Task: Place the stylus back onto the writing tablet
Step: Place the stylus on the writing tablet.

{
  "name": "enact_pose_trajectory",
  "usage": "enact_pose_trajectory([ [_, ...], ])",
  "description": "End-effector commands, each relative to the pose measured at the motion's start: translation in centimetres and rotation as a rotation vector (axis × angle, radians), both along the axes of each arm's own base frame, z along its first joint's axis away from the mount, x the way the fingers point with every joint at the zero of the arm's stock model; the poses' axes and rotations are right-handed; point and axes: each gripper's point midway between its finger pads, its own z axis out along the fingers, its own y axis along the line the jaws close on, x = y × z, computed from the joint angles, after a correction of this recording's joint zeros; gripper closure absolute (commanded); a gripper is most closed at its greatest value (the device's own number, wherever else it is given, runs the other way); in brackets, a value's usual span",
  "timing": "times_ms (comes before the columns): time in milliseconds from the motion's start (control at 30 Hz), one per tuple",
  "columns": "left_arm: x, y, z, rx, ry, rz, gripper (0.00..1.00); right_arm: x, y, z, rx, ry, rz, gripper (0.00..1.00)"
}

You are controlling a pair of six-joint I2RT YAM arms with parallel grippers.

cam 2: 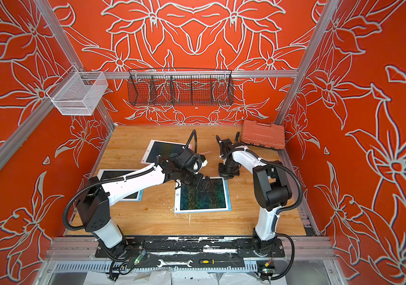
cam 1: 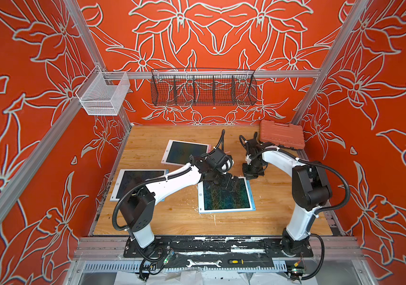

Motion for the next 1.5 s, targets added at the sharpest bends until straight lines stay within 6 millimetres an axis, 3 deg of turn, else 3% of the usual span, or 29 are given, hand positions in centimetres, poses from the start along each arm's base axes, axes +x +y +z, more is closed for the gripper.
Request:
enact_pose_trajectory([
  [0,-0.2,0.7,1.1,-0.011,-0.018,0.013,0.02,0.3,-1.2,-0.7,-0.076,0.021,-0.041,0.92],
  [467,-0.2,0.6,1.1,-0.014,-0.013,0.018,0.03,0.4,-1.6,-2.5,-0.104,0.045,-0.048,0.94],
  [967,-0.3,0.7,1.1,-0.017,-0.015,0.019,0.03,1.0,-1.6,-2.2,-0.097,0.022,-0.061,0.94],
  [1467,-0.3,0.7,1.2,-0.019,-0.018,0.021,0.03,0.9,-1.7,-3.1,-0.096,0.035,-0.052,0.94],
])
